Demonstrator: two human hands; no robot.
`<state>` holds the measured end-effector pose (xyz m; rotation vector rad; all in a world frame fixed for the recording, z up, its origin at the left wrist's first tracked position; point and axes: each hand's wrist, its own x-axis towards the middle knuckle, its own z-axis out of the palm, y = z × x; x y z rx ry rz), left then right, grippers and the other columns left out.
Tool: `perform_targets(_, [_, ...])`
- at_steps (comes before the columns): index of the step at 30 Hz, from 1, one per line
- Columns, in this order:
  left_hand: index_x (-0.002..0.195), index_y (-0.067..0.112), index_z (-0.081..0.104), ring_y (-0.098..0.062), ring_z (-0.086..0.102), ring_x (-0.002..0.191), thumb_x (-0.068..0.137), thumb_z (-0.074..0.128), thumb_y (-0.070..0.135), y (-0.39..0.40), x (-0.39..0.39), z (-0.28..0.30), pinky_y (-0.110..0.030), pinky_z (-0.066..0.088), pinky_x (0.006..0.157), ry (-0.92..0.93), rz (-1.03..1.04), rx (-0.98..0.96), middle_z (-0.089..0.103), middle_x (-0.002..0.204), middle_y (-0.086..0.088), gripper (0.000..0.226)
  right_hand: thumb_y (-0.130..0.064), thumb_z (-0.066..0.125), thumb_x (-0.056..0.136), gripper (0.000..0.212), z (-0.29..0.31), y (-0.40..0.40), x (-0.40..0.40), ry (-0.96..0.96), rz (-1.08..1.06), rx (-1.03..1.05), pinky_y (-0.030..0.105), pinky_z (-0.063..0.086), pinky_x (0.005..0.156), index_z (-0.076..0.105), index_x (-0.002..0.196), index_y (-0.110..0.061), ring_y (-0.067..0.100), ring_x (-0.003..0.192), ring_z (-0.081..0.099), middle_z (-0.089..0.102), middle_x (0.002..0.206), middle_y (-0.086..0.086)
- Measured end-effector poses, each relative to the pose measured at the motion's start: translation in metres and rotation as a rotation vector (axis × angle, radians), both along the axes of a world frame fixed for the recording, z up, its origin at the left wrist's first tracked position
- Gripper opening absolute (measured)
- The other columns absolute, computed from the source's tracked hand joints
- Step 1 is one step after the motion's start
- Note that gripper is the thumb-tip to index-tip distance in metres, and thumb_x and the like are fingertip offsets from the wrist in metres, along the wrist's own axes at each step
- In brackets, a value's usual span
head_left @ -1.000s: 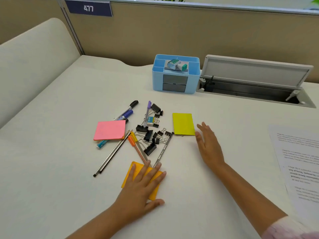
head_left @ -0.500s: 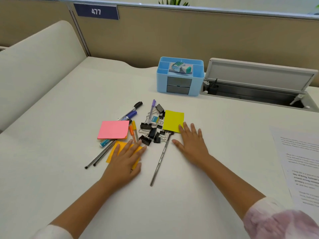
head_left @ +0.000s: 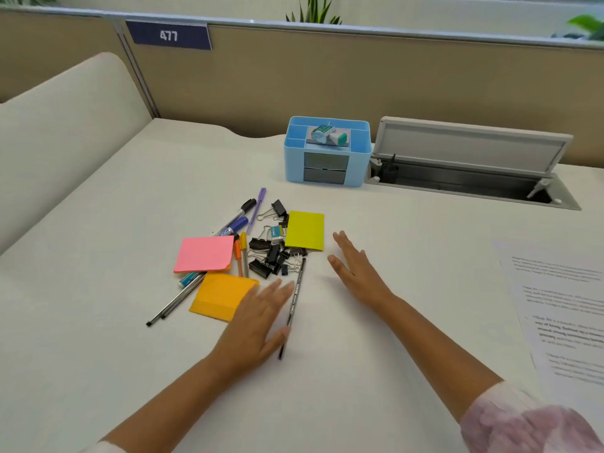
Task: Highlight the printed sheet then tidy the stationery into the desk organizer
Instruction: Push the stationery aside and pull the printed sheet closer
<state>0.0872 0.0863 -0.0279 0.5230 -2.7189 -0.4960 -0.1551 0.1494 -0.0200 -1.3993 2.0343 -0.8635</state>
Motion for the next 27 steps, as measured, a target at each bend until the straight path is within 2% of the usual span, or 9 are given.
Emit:
perform_targets(3, [0.144,0.021,0.022,-0.011,0.015,0.139,0.095,0.022,0.05,0.015,-0.019,-0.006,-0.035,0.006,0.113,-0.09,-0.114,-0.082,0.03,0.148,0.007,0.056,-0.048,0.033,0.093,0.056,0.001,0.038,-0.006,0.027,-0.046,-0.004,0.027,-0.003,0.113,0.023,0.144,-0.029,0.008,0.144,0.004,0.006,0.156,-0.008])
perform_targets(6, [0.141,0.02,0.028,-0.012,0.024,0.136,0.095,0.016,0.053,0.01,-0.026,-0.016,-0.037,0.011,0.108,-0.193,-0.053,-0.152,0.044,0.142,0.004,0.057,-0.045,0.038,0.093,0.053,0.0,0.078,-0.014,0.081,-0.174,-0.019,0.026,0.0,0.114,0.029,0.142,-0.028,0.008,0.144,0.004,0.009,0.155,-0.009])
perform_targets(10, [0.137,0.02,0.038,-0.017,0.04,0.13,0.094,0.009,0.053,-0.005,-0.024,-0.016,-0.038,0.013,0.105,-0.303,0.028,-0.229,0.05,0.136,0.004,0.061,-0.035,0.046,0.094,0.05,-0.002,0.129,-0.035,0.265,-0.338,-0.011,0.025,-0.003,0.114,0.035,0.141,-0.023,0.012,0.144,0.005,0.015,0.155,-0.005])
perform_targets(13, [0.134,0.019,0.043,-0.019,0.04,0.13,0.094,0.008,0.053,-0.016,-0.02,-0.013,-0.039,0.012,0.107,-0.308,0.047,-0.263,0.053,0.134,0.002,0.063,-0.032,0.05,0.093,0.049,-0.002,0.167,-0.06,0.389,-0.511,0.021,0.035,0.001,0.116,0.039,0.139,-0.018,0.022,0.144,0.012,0.022,0.154,0.005])
perform_targets(16, [0.132,0.018,0.044,-0.017,0.029,0.132,0.094,0.011,0.053,-0.015,-0.025,-0.004,-0.037,0.004,0.11,-0.242,0.022,-0.287,0.051,0.136,0.0,0.061,-0.034,0.048,0.093,0.05,0.0,0.198,-0.082,0.477,-0.686,0.106,0.046,0.005,0.115,0.04,0.138,-0.016,0.029,0.143,0.014,0.024,0.153,0.01])
perform_targets(18, [0.133,0.018,0.043,-0.017,0.027,0.132,0.095,0.013,0.052,-0.008,-0.036,0.004,-0.037,0.005,0.11,-0.199,-0.02,-0.284,0.048,0.137,0.0,0.059,-0.038,0.045,0.093,0.053,0.001,0.213,-0.091,0.495,-0.771,0.176,0.053,0.005,0.114,0.035,0.141,-0.018,0.03,0.143,0.012,0.022,0.154,0.01])
perform_targets(20, [0.134,0.019,0.042,-0.017,0.026,0.133,0.095,0.014,0.051,0.002,-0.05,0.009,-0.036,0.006,0.11,-0.176,-0.07,-0.271,0.047,0.138,0.001,0.057,-0.044,0.037,0.094,0.057,-0.001,0.223,-0.094,0.456,-0.815,0.278,0.056,0.001,0.113,0.022,0.146,-0.026,0.027,0.144,0.005,0.014,0.156,0.007])
perform_targets(24, [0.135,0.02,0.04,-0.015,0.026,0.133,0.095,0.014,0.052,0.022,-0.081,0.0,-0.032,0.008,0.11,-0.179,-0.137,-0.219,0.048,0.138,0.002,0.058,-0.053,0.023,0.094,0.058,-0.011,0.229,-0.087,0.409,-0.791,0.466,0.057,-0.003,0.113,0.008,0.147,-0.035,0.024,0.144,-0.005,0.001,0.158,0.001])
perform_targets(27, [0.134,0.022,0.039,-0.014,0.034,0.129,0.094,0.011,0.055,0.039,-0.099,-0.01,-0.041,0.036,0.104,-0.205,-0.135,-0.197,0.05,0.136,0.004,0.059,-0.054,0.021,0.094,0.059,-0.01,0.221,-0.074,0.413,-0.76,0.49,0.056,-0.005,0.113,0.005,0.147,-0.033,0.023,0.144,-0.009,-0.003,0.158,0.0])
